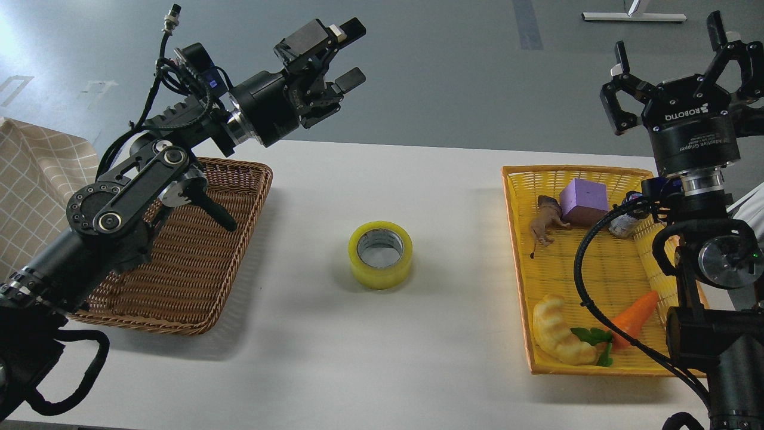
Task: Place and transfer tape with both arms
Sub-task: 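Swing the left gripper over toward the tape roll on the table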
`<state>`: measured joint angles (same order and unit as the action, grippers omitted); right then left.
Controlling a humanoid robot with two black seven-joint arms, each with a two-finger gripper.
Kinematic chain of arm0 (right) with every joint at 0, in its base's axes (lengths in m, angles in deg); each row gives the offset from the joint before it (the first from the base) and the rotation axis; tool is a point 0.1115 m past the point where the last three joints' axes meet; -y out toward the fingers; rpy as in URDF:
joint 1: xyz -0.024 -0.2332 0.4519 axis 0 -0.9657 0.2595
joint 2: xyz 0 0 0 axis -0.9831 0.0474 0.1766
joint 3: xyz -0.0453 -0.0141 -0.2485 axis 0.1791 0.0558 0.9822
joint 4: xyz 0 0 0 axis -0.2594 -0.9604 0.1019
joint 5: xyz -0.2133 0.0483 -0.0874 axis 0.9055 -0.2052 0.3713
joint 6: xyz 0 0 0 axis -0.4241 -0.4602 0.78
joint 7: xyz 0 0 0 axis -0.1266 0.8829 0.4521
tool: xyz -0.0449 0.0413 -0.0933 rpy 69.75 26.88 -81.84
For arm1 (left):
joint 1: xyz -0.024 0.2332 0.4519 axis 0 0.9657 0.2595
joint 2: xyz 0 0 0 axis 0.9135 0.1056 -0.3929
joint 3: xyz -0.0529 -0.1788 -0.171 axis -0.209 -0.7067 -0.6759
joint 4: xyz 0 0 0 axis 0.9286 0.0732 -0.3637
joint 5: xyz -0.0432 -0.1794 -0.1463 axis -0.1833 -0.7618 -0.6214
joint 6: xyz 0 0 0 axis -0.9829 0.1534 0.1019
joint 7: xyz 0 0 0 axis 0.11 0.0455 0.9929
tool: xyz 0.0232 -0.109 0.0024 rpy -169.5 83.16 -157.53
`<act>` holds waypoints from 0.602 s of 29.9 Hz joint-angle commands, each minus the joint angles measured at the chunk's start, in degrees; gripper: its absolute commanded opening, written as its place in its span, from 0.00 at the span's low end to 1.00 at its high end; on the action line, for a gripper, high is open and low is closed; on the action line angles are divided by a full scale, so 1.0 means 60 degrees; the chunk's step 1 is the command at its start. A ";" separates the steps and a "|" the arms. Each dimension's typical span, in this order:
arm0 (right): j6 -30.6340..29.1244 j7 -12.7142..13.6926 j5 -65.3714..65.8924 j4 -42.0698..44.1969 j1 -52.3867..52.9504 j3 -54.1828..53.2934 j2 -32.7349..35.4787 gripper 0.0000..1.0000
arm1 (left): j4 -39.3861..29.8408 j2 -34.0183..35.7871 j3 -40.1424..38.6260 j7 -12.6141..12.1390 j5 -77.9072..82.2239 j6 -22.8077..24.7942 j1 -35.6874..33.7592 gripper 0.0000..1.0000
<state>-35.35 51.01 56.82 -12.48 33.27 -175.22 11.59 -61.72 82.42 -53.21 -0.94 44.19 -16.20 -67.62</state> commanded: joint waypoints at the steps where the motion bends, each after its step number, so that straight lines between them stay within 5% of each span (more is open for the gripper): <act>1: 0.0001 -0.0001 -0.0001 0.0000 0.0004 0.0004 0.0000 1.00 | -0.0621 0.0401 0.0371 -0.0034 0.1042 -0.0319 -0.0142 0.98; 7: 0.0001 -0.0001 -0.0001 0.0000 -0.0142 -0.0011 0.0000 1.00 | -0.1633 0.0798 0.0563 -0.0486 0.2205 -0.0613 -0.0245 0.98; 9: 0.0001 -0.0001 -0.0001 0.0000 -0.0186 -0.0026 0.0000 1.00 | -0.1692 0.0842 0.0563 -0.1334 0.2175 -0.0569 -0.0289 0.98; 11: 0.0001 -0.0001 -0.0001 0.0000 -0.0288 -0.0026 0.0000 1.00 | -0.1765 0.0959 0.0519 -0.2737 0.2146 -0.0190 -0.0362 0.98; 12: 0.0001 -0.0001 -0.0001 0.0000 -0.0318 -0.0026 0.0000 1.00 | -0.1809 0.0974 0.0519 -0.2976 0.2146 -0.0087 -0.0362 0.98; 14: 0.0001 -0.0001 -0.0001 0.0000 -0.0333 -0.0026 0.0000 1.00 | -0.1941 0.1032 0.0446 -0.3241 0.2131 0.0118 -0.0377 0.98; 18: 0.0001 -0.0001 -0.0001 0.0000 -0.0348 -0.0026 0.0000 1.00 | -0.1956 0.1033 0.0475 -0.3052 0.2087 0.0149 -0.0377 0.98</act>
<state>-35.35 51.01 56.83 -12.48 31.23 -175.38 11.59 -73.35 88.55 -50.45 -19.77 56.84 -15.59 -69.84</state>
